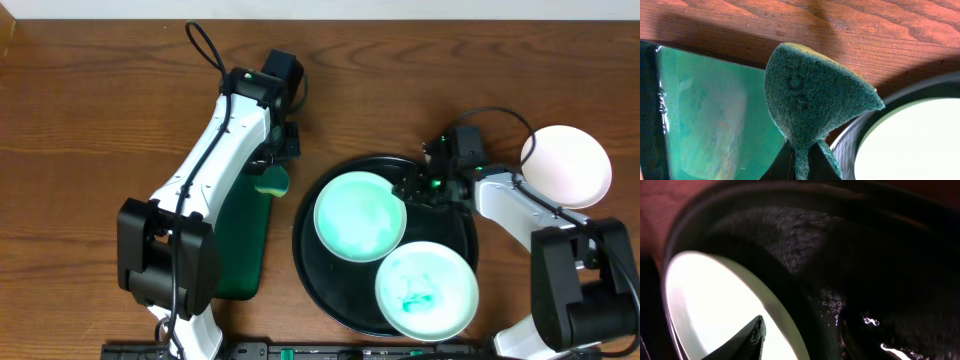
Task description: Clean dirty plates on tray and stack at the side
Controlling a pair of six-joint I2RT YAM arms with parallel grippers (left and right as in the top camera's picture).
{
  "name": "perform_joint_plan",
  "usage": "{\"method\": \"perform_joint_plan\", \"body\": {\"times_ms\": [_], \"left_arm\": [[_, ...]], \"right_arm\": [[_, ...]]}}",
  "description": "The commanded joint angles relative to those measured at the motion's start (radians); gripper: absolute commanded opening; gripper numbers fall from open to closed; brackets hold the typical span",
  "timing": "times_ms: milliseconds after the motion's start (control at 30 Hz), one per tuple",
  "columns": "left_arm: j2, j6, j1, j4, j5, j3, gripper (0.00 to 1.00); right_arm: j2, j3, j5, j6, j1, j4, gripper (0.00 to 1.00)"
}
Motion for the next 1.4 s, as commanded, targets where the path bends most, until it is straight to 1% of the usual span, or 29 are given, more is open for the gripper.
{"method": "perform_joint_plan", "body": {"times_ms": [0,167,300,467,700,800,900,1233,1300,1367], "left_arm": [[-0.005,-0.008,0.003,-0.006,-0.016,-0.002,0.07],[-0.005,-0.008,0.003,-0.006,-0.016,-0.002,0.07],[-0.005,-0.008,0.003,-0.006,-0.016,-0.002,0.07],[-0.005,-0.008,0.003,-0.007,-0.016,-0.002,0.07],[-0.005,-0.008,0.003,-0.010,-0.016,-0.002,0.07],[-0.005,-0.008,0.003,-0.010,-0.016,-0.002,0.07],[-0.005,-0.008,0.003,-0.010,-0.016,-0.002,0.07],[-0.005,-0.008,0.002,-0.010,-0.016,-0.002,0.07],[-0.005,-0.008,0.002,-0.010,-0.016,-0.002,0.07],[-0.005,-0.008,0.002,-0.010,-0.016,-0.002,0.08]], "right_arm": [[0.043,-0.011,-0.009,0.030,0.051,0.006,0.44],[0.043,-0.011,-0.003,0.055,0.079,0.017,0.43],[0.043,-0.011,0.082,0.116,0.062,-0.036,0.44],[0.043,-0.011,0.117,0.119,0.008,-0.090,0.44],[0.043,-0.011,0.140,0.133,-0.110,-0.171,0.44],[0.043,-0.011,0.139,0.096,-0.147,-0.192,0.44],[0.043,-0.011,0.127,0.061,-0.155,-0.193,0.44],[0.030,-0.009,0.082,0.035,-0.149,-0.163,0.44],[0.018,-0.008,0.079,0.013,-0.149,-0.159,0.43],[-0.006,-0.002,0.077,-0.037,-0.149,-0.160,0.45]]}}
